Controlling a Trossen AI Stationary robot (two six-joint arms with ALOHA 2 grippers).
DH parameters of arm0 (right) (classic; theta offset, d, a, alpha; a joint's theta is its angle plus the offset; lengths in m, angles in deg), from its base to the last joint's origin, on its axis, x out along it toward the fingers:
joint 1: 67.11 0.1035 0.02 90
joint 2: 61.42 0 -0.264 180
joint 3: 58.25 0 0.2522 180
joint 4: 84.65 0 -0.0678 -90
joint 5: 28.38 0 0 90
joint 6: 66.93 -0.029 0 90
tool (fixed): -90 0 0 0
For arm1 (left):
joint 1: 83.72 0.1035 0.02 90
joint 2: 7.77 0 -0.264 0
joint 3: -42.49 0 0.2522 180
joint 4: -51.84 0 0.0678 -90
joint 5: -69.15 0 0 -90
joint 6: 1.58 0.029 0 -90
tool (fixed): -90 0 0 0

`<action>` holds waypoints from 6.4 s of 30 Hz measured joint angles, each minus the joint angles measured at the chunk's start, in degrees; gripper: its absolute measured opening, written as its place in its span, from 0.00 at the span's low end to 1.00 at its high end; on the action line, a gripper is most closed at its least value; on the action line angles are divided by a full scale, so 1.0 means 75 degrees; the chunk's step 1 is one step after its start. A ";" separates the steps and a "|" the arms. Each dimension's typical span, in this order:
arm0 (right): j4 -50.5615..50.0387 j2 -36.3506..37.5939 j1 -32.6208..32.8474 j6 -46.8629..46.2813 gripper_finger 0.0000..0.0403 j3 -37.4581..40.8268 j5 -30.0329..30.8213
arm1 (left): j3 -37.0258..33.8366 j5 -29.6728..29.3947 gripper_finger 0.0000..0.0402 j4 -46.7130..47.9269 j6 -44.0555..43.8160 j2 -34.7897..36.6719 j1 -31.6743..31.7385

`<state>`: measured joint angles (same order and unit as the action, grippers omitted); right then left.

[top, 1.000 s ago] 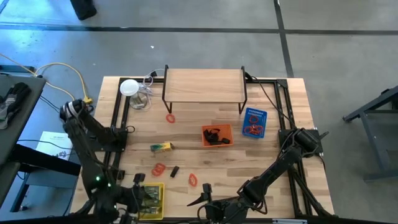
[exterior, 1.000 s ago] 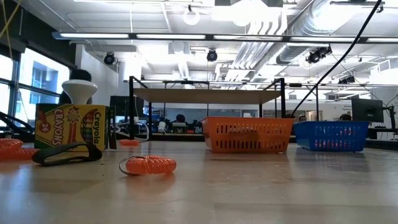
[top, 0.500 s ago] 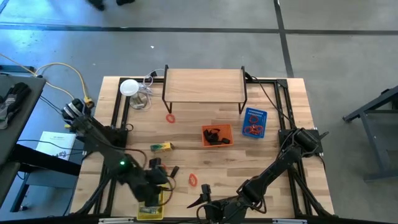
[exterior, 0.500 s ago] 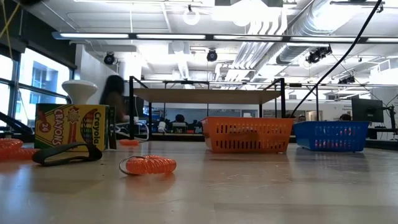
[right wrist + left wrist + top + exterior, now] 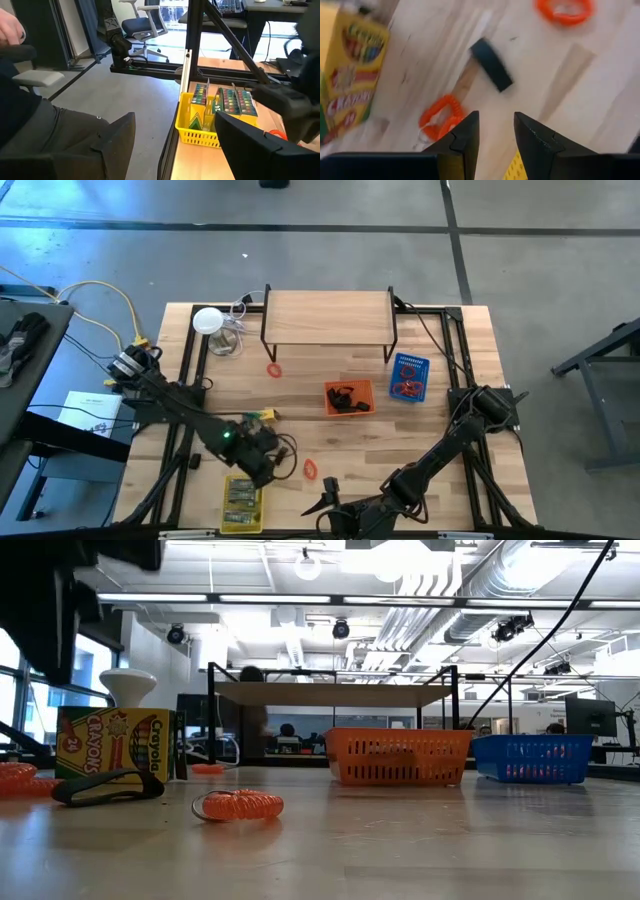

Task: Pick & Place Office Desk Supplies
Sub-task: Put the spring keychain into the blue bin

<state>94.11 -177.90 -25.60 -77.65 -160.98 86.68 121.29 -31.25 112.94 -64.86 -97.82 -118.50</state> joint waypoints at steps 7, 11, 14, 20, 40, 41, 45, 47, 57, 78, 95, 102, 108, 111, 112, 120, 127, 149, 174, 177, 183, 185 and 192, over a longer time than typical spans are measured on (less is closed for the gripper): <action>0.0014 0.0000 0.0000 0.0000 0.65 0.0000 0.0000 | 0.0000 0.0512 0.29 0.0158 -0.0418 -0.0327 0.0586; 0.0012 0.0000 0.0010 0.0002 0.65 0.0000 -0.0009 | 0.0000 0.1002 0.29 0.0259 -0.0546 -0.0617 0.0817; 0.0008 0.0000 0.0020 0.0056 0.65 0.0000 -0.0012 | 0.0000 0.1277 0.29 0.0498 -0.1016 -0.0818 0.0929; -0.0001 0.0000 0.0061 0.0061 0.65 0.0000 -0.0016 | -0.0003 0.1150 0.29 0.0514 -0.1004 -0.0984 0.1016; 0.0008 0.0000 0.0117 0.0061 0.65 0.0000 -0.0017 | -0.0003 0.0773 0.29 0.0456 -0.1347 -0.0974 0.0859; 0.0008 0.0000 0.0117 0.0061 0.65 0.0000 -0.0017 | -0.0003 0.0760 0.29 0.0443 -0.1351 -0.0994 0.0836; 0.0000 0.0000 0.0117 0.0061 0.65 0.0000 -0.0017 | -0.0015 0.0771 0.29 0.0390 -0.1359 -0.1151 0.0727; -0.0006 0.0000 0.0117 0.0061 0.65 0.0000 -0.0017 | -0.0012 0.0802 0.29 0.0299 -0.1354 -0.1245 0.0691; -0.0004 0.0000 0.0122 0.0059 0.65 0.0000 -0.0002 | -0.0009 0.1001 0.29 0.0147 -0.1284 -0.1702 0.0690; -0.0041 0.0000 0.0122 -0.0006 0.65 0.0000 -0.0017 | -0.0281 0.0949 0.14 -0.0112 -0.0592 -0.1698 0.0653; -0.0151 0.0000 0.0117 0.0059 0.65 0.0000 -0.0267 | 0.0152 0.0309 0.01 -0.0034 0.0700 -0.0639 0.0358; -0.0513 0.0000 0.0117 0.0471 0.65 0.0000 -0.0213 | 0.0364 0.0119 0.00 -0.1512 0.1373 0.0517 -0.0307; -0.0761 0.0000 0.0113 0.0471 0.65 0.0000 0.0688 | 0.0376 0.0482 0.00 -0.4224 0.2393 0.0588 -0.1113; -0.0535 -0.0001 0.0055 0.0466 0.65 0.0000 0.0719 | 0.0376 0.0762 0.00 -0.5059 0.2691 0.0273 -0.1276; -0.0371 -0.0021 0.0040 0.0454 0.65 0.0000 0.0672 | 0.0376 0.0776 0.00 -0.5270 0.2762 0.0150 -0.1310; 0.0316 -0.0514 -0.0223 0.0647 0.65 0.0000 -0.0339 | 0.0370 0.1150 0.00 -0.6187 0.3067 -0.0302 -0.1144; 0.0349 -0.0525 -0.0412 0.0633 0.65 0.0000 -0.0210 | 0.0370 0.1342 0.01 -0.6266 0.3281 -0.0302 -0.1105; 0.0367 -0.0525 -0.0586 0.0256 0.47 0.0000 -0.1568 | 0.0373 0.0915 0.01 -0.6971 0.3997 -0.0322 -0.0843; -0.0752 -0.0522 -0.0426 0.0277 0.02 0.0000 -0.1344 | 0.0373 0.0934 0.26 -0.6931 0.4387 -0.0337 -0.0857; -0.0983 -0.0519 -0.0386 0.0004 0.02 -0.0002 -0.1253 | 0.0373 0.0934 0.33 -0.6931 0.4386 -0.0337 -0.0855; -0.4052 -0.0026 -0.0261 -0.1983 0.02 0.0000 0.0281 | 0.0373 0.0913 0.36 -0.6931 0.4385 -0.0337 -0.0955; -0.5528 0.0298 -0.0107 -0.3189 0.02 -0.0003 0.1123 | 0.0373 0.0916 0.36 -0.6910 0.4329 -0.0337 -0.1008; -1.0217 0.1234 0.0350 -0.8185 0.03 -0.0003 0.3120 | 0.0373 0.0916 0.36 -0.6862 0.4222 -0.0337 -0.1132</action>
<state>17.48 -168.65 -22.97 -139.04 -161.00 110.08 124.09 -24.38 61.47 -33.19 -100.35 -126.99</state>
